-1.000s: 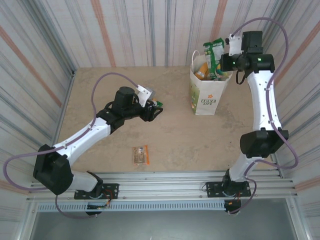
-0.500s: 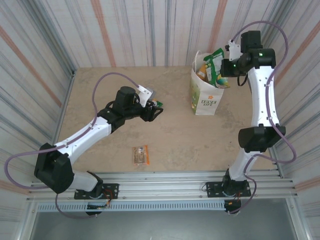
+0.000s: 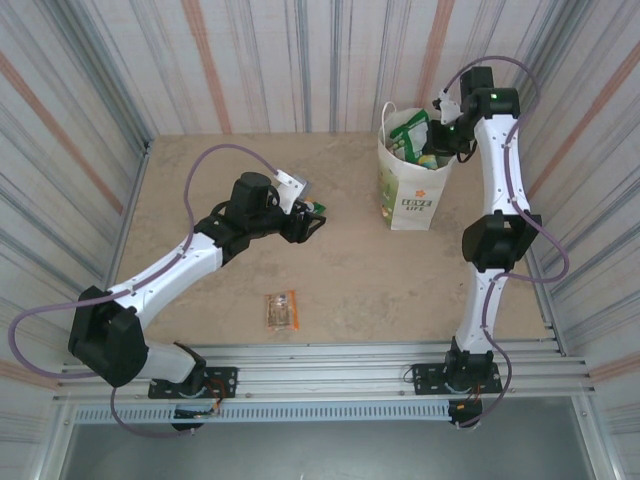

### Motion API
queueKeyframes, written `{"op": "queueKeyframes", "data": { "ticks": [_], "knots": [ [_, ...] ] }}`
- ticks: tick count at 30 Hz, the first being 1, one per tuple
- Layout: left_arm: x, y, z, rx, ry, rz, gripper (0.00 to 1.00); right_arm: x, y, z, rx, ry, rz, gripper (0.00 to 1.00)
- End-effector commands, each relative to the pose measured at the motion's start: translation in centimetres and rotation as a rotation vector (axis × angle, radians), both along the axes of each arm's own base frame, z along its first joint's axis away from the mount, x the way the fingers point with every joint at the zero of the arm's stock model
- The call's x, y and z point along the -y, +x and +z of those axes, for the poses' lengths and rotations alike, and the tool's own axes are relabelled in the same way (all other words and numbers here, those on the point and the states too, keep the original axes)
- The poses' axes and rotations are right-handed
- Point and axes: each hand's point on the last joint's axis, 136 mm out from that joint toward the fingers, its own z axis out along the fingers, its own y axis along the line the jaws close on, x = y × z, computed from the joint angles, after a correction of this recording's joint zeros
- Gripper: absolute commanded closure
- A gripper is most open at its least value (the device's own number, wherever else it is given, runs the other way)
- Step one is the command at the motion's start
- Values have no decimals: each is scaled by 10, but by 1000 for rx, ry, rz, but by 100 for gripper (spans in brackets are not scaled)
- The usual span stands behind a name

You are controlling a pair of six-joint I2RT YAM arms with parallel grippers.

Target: Place the snacks into the paper bag

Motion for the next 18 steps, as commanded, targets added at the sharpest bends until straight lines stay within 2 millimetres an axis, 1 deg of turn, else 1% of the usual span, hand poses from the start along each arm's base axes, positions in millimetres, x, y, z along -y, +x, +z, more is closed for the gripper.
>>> {"op": "queueKeyframes", "data": {
  "ticks": [1, 5, 8, 11, 12, 14, 16, 17, 18],
  "knots": [
    [4, 2, 8, 20, 2, -14, 31, -15, -5, 4, -25, 64, 20, 100],
    [7, 3, 12, 20, -18, -17, 31, -24, -3, -11, -59, 73, 49, 100],
    [6, 2, 12, 22, -22, -17, 31, -19, 0, -23, -85, 48, 35, 100],
    [5, 1, 12, 22, -16, -15, 31, -5, 3, -32, -101, 1, -8, 100],
    [5, 1, 11, 22, -14, -14, 31, 2, 5, -34, -101, -29, -28, 96],
    [5, 1, 11, 21, -10, -13, 31, 17, 6, -34, -95, -88, -73, 82],
    [3, 2, 11, 22, -5, -8, 31, 31, 7, -29, -75, -156, -116, 77],
    [3, 2, 11, 22, -5, -5, 31, 39, 7, -24, -58, -192, -135, 73],
    [2, 2, 11, 22, -3, -3, 31, 45, 8, -18, -36, -223, -155, 66]
  ]
}}
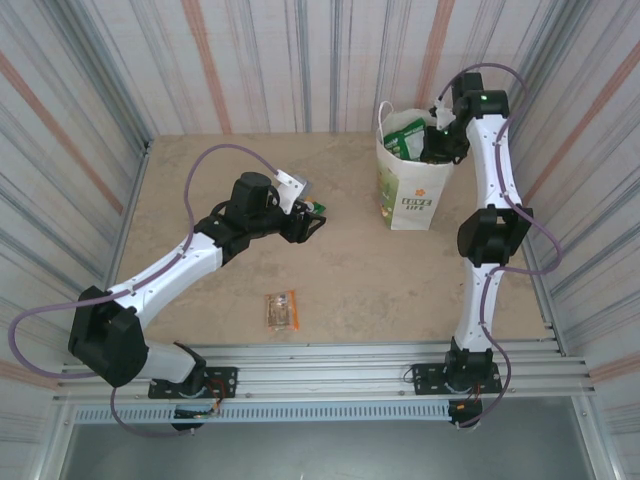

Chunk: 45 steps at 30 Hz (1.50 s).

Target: Place the snacks into the paper bag

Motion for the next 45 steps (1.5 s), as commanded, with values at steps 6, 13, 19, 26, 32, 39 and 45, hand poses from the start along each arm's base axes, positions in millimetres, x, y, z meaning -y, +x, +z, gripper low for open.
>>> {"op": "queueKeyframes", "data": {
  "ticks": [6, 13, 19, 26, 32, 39, 45],
  "knots": [
    [2, 3, 12, 25, -4, 5, 31, 43, -6, 73, 202, -190, -135, 52],
    [1, 2, 12, 2, -13, 18, 31, 15, -27, 130, 350, -150, -69, 50],
    [-13, 8, -7, -88, 29, 131, 30, -17, -59, 157, 436, -84, 3, 49],
    [-52, 29, -43, -308, -26, 305, 30, -64, -111, 154, 513, 35, 110, 46],
    [-87, 58, -61, -377, -31, 409, 30, -114, -152, 113, 500, 158, 197, 46],
    [-117, 103, -72, -413, 13, 472, 30, -181, -190, 76, 505, 373, 372, 48],
    [-132, 138, -96, -468, 48, 496, 29, -233, -226, 33, 424, 381, 554, 49]
  ]
}}
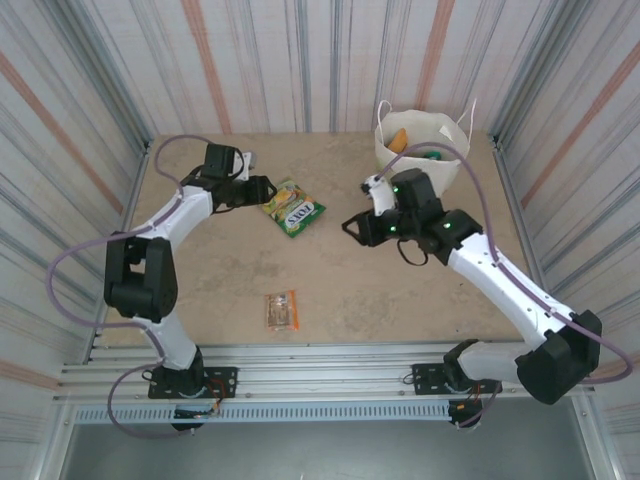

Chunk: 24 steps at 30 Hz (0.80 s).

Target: Place the snacks into the paper bag

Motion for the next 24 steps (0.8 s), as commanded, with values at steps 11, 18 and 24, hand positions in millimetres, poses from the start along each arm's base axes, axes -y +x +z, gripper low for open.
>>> {"op": "queueKeyframes", "data": {
  "ticks": [11, 18, 24],
  "knots": [
    [-15, 60, -63, -93, 107, -18, 28, -65, -34, -39, -70, 1, 206, 49],
    [-2, 71, -89, -140, 79, -109, 31, -70, -35, -42, -74, 5, 216, 49],
    [7, 60, -99, -174, 31, -164, 33, -76, -38, -40, -75, 41, 245, 49]
  ]
}}
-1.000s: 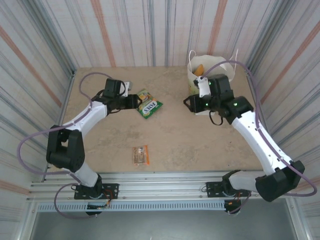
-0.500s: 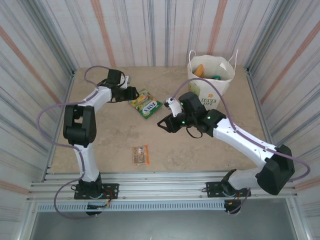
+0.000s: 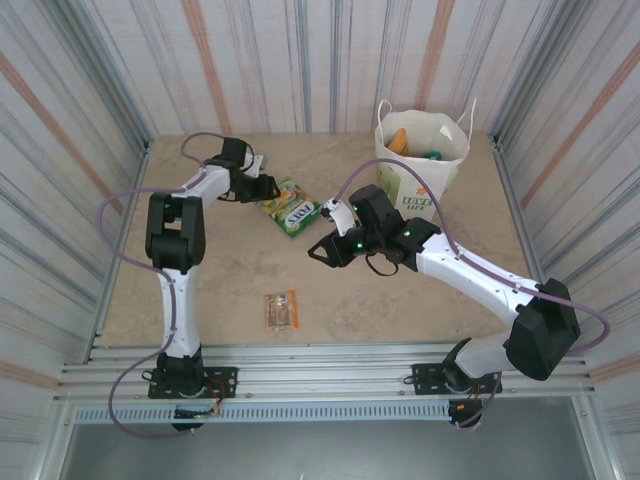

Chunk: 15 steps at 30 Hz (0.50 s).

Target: Place the snacks into the paper bag

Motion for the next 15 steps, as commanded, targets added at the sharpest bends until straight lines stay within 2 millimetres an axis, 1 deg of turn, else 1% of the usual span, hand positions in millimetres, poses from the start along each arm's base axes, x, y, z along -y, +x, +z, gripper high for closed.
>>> {"op": "queueKeyframes", "data": {
  "ticks": [1, 5, 9, 11, 13, 15],
  "knots": [
    [11, -12, -1, -35, -49, -75, 33, -6, -5, -1, -18, 27, 24, 49],
    [18, -33, -3, -100, -100, -115, 34, -6, -7, -1, -11, 37, 31, 49],
    [26, -56, -2, -129, -129, -143, 34, -6, -8, -1, -16, 44, 41, 49],
    [29, -65, -1, -131, -132, -152, 33, -6, -8, -2, -19, 43, 42, 49],
    [29, -66, -3, -127, -112, -142, 32, -6, -8, -3, -18, 43, 41, 49],
    [25, -63, -7, -127, -82, -116, 32, -7, -7, -3, -18, 45, 40, 49]
  ]
}}
